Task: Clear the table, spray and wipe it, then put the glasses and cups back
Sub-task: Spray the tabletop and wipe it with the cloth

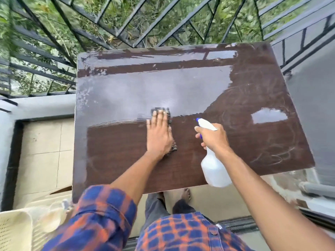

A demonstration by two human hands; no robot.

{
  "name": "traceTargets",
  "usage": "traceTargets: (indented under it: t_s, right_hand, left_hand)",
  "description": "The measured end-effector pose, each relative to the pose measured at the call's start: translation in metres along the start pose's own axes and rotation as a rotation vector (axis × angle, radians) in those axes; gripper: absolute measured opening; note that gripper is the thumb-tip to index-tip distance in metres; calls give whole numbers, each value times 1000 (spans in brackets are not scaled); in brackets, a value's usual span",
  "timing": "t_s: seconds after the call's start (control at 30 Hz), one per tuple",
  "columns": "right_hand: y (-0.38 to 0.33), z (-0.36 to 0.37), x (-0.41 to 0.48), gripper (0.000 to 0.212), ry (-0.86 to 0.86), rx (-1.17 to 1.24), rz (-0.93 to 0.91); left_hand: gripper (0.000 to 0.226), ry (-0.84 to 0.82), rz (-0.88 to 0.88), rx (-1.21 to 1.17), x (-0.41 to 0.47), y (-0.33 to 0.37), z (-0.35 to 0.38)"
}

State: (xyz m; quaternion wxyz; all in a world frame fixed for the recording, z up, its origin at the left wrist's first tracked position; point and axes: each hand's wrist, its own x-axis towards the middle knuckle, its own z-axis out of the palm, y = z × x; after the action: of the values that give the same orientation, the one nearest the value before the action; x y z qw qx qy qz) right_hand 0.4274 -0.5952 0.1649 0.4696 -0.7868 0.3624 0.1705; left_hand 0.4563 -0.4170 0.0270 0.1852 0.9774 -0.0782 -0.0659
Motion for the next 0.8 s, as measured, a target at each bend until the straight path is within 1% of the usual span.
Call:
traceTargets:
  t_s: [0.07, 0.13, 0.2, 0.3, 0.37, 0.47, 0.57, 0.67, 0.73, 0.8]
  right_hand:
    - [13, -16, -2, 16, 20, 8, 13]
    - [26, -27, -3, 18, 28, 8, 21]
    - [39, -35, -3, 18, 27, 13, 31]
    - [51, -38, -5, 19, 3, -4, 36]
    - [54, -35, -7, 19, -27, -23, 26]
    - [52, -21, -12, 15, -99, -43, 0]
    - [44, 2, -22, 16, -169, -79, -42]
    - [33, 27, -32, 18, -215, -92, -79]
    - [24, 46, -40, 16, -240, -119, -104]
    - [15, 64, -47, 17, -258, -141, -121]
  left_hand:
    - [63, -69, 109, 14, -10, 44, 15]
    - [61, -84, 126, 23, -22, 66, 25]
    - [61, -80, 101, 6, -27, 69, 26]
    - [61, -86, 137, 33, -29, 53, 18]
    - [62, -71, 106, 36, -33, 35, 9]
    - [62, 6, -46, 5, -48, -12, -6]
    - [62, 66, -179, -15, -83, -75, -22]
    - [62, 122, -275, -36, -124, -132, -35]
    - [61, 161, -328, -44, -152, -162, -45]
    - [61, 190, -341, -52, -178, -179, -50]
